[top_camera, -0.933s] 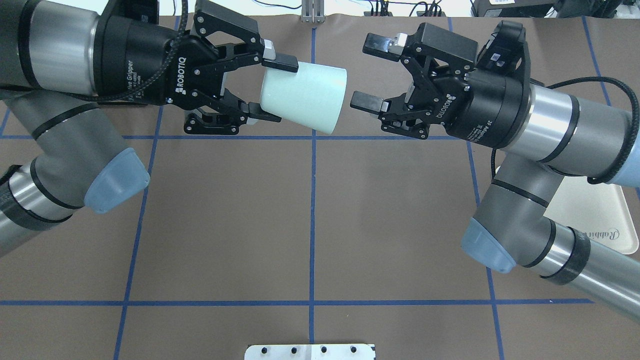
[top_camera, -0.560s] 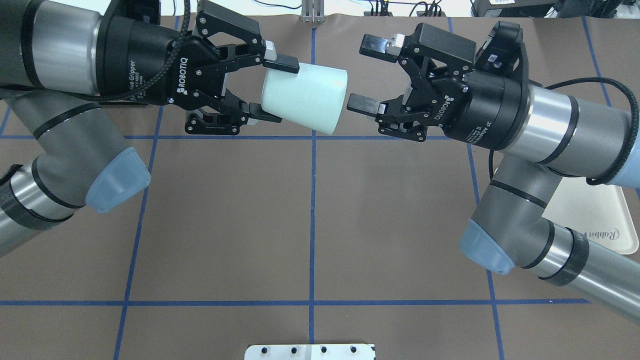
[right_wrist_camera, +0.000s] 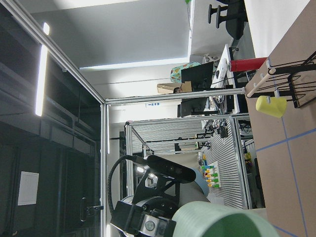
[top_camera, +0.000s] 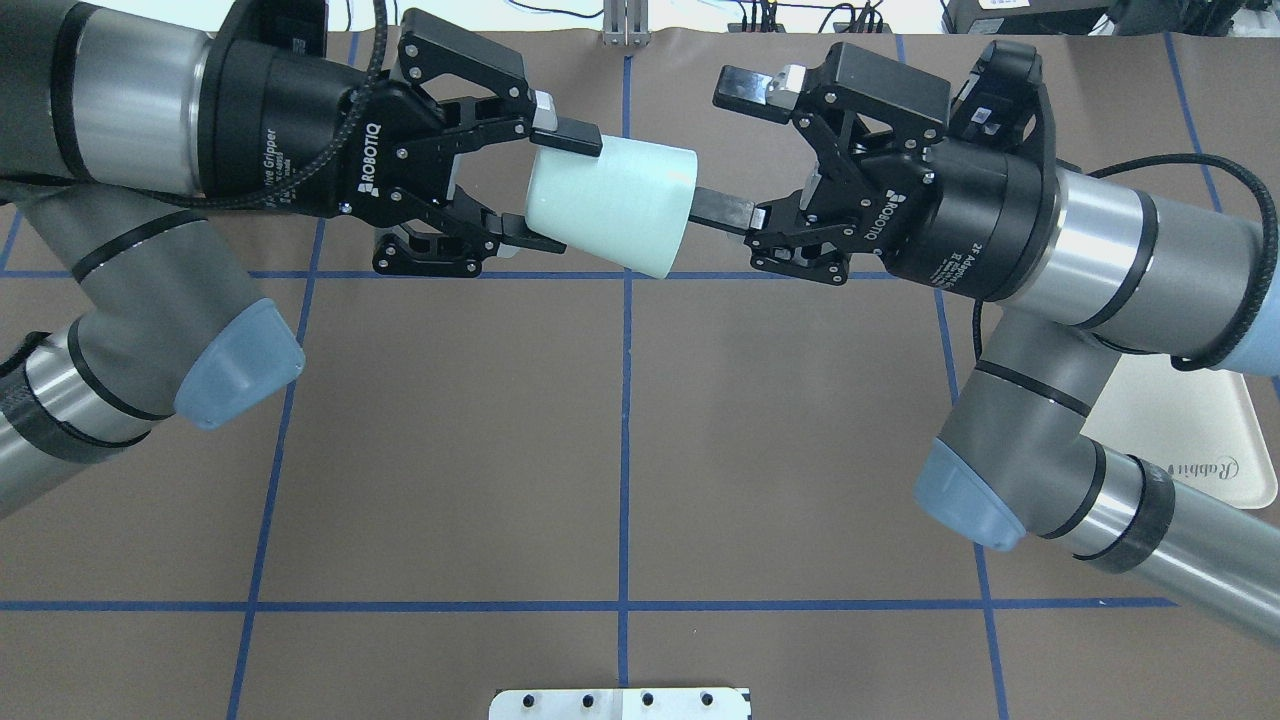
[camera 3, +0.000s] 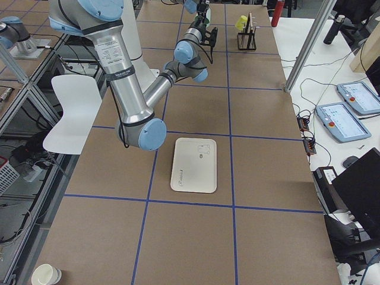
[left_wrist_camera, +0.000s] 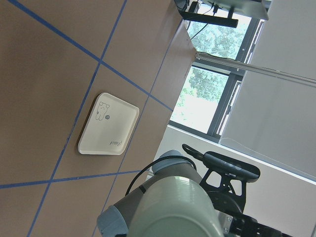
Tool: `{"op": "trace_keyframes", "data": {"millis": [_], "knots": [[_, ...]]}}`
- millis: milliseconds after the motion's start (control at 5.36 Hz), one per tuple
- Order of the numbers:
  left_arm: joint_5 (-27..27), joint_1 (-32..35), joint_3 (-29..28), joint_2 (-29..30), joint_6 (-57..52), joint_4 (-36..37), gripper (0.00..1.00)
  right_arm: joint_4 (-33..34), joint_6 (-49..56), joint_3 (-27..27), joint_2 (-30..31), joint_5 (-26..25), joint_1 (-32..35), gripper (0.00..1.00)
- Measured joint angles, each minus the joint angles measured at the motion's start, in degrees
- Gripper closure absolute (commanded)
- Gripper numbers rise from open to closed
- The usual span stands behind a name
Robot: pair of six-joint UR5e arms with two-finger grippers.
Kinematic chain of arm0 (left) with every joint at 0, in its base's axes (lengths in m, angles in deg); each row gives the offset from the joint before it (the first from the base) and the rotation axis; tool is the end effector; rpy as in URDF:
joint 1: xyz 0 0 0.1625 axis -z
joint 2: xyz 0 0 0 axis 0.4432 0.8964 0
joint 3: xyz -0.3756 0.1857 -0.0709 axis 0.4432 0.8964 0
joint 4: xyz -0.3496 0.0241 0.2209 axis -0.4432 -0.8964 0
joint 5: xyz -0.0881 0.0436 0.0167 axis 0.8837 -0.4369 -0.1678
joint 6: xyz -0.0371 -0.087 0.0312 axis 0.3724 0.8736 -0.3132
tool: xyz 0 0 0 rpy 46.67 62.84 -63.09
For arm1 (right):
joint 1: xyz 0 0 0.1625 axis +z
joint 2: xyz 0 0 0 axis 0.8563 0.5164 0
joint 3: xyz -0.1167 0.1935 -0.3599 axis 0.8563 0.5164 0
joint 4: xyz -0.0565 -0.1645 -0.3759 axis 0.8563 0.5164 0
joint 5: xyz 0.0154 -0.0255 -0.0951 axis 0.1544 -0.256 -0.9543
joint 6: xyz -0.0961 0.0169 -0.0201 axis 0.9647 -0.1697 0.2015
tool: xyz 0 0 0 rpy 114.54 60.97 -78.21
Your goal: Left arm grabs green cup and hands to right arm on tray
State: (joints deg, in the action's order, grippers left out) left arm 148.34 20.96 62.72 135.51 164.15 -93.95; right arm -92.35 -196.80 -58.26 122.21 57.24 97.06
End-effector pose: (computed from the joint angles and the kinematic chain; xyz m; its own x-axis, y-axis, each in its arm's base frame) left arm 0.2884 -0.4147 0.0704 -0.3940 -0.3528 -0.8487 -0.1050 0.9346 -0.3398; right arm -0.2974 -0.3819 0.1402 -0.7483 0.0496 0.6615 -0.1588 0.9548 -0.2512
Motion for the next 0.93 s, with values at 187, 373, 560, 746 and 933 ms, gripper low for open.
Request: {"op": "trace_keyframes", "data": {"millis": [187, 373, 560, 746, 933], "knots": [[-0.02, -0.21, 0.0, 0.11, 0.0, -0.01, 0.58, 0.11, -0.02, 0.04, -0.39, -0.04, 0.0, 0.01], [-0.06, -0.46, 0.02, 0.22, 0.0, -0.01, 0.58, 0.18, -0.02, 0.09, -0.68, -0.06, 0.0, 0.01], [-0.08, -0.79, 0.07, 0.28, 0.0, -0.02, 0.58, 0.2, -0.06, 0.13, -0.9, -0.03, -0.13, 0.01], [-0.08, -1.04, 0.12, 0.31, 0.03, -0.05, 0.58, 0.27, -0.1, 0.14, -0.94, 0.01, -0.36, 0.02], [-0.08, -1.09, 0.2, 0.35, 0.1, -0.09, 0.58, 0.35, -0.11, 0.13, -0.96, 0.02, -0.55, 0.06]]}}
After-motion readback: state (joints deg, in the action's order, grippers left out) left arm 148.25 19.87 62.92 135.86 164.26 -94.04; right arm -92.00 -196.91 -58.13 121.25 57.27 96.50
